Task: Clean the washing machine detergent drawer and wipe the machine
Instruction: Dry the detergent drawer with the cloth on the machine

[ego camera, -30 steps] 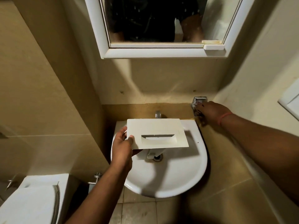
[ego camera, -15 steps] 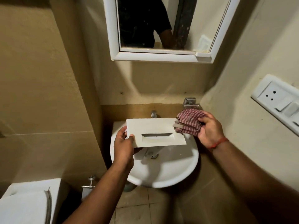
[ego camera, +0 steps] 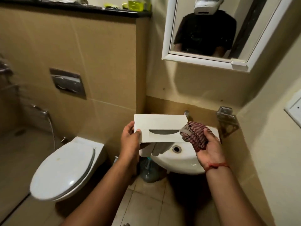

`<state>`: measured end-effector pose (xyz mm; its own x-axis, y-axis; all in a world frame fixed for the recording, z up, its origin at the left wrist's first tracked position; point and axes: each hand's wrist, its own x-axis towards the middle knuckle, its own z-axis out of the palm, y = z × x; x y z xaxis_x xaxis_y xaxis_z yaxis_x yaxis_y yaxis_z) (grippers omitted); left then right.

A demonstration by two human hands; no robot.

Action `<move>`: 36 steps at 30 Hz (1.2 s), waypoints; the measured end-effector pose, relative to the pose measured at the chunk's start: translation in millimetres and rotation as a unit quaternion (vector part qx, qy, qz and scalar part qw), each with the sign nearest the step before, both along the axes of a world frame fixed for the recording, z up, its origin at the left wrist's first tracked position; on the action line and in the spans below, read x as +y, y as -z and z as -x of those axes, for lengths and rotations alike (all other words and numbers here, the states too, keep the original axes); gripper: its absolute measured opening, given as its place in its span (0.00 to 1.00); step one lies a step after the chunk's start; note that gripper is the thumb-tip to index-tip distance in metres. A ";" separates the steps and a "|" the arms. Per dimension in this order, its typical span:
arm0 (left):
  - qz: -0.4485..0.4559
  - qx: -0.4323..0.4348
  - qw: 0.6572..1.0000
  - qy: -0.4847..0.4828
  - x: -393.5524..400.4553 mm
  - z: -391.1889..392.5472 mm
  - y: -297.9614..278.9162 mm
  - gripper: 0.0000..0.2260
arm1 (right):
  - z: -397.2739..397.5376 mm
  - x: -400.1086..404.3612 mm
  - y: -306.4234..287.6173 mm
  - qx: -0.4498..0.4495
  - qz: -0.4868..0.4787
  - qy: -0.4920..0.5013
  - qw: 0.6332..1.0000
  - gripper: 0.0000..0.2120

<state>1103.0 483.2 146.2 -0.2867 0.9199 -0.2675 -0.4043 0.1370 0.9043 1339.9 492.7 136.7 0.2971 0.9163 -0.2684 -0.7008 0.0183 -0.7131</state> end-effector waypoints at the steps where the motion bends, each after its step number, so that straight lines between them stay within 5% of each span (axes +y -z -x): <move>1: -0.007 -0.002 1.000 -0.019 -15.6 7.4 0.2 0.19 | 7.0 -5.4 2.5 -0.004 0.006 -0.013 1.000 0.19; 4: -0.015 0.013 0.997 -0.080 -60.7 35.5 4.6 0.19 | 41.2 -23.8 6.1 -0.023 0.018 -0.061 0.998 0.18; 8: 0.000 0.038 0.990 -0.134 -112.9 83.5 8.0 0.19 | 96.9 -50.2 12.0 -0.035 0.029 -0.132 0.990 0.31; 13: 0.010 0.075 0.969 -0.234 -177.1 158.9 7.6 0.18 | 185.3 -86.7 9.6 -0.050 0.011 -0.262 0.964 0.23; 19: 0.020 0.061 0.946 -0.318 -261.5 274.9 20.2 0.19 | 319.0 -132.7 12.4 -0.036 0.003 -0.398 0.917 0.51; 28: 0.029 0.047 0.881 -0.469 -420.3 504.1 32.8 0.18 | 589.3 -235.1 17.8 0.057 0.116 -0.582 0.803 0.17; 36: 0.010 0.052 0.839 -0.541 -519.8 652.4 20.9 0.19 | 774.8 -312.3 -2.9 -0.064 0.071 -0.655 0.749 0.14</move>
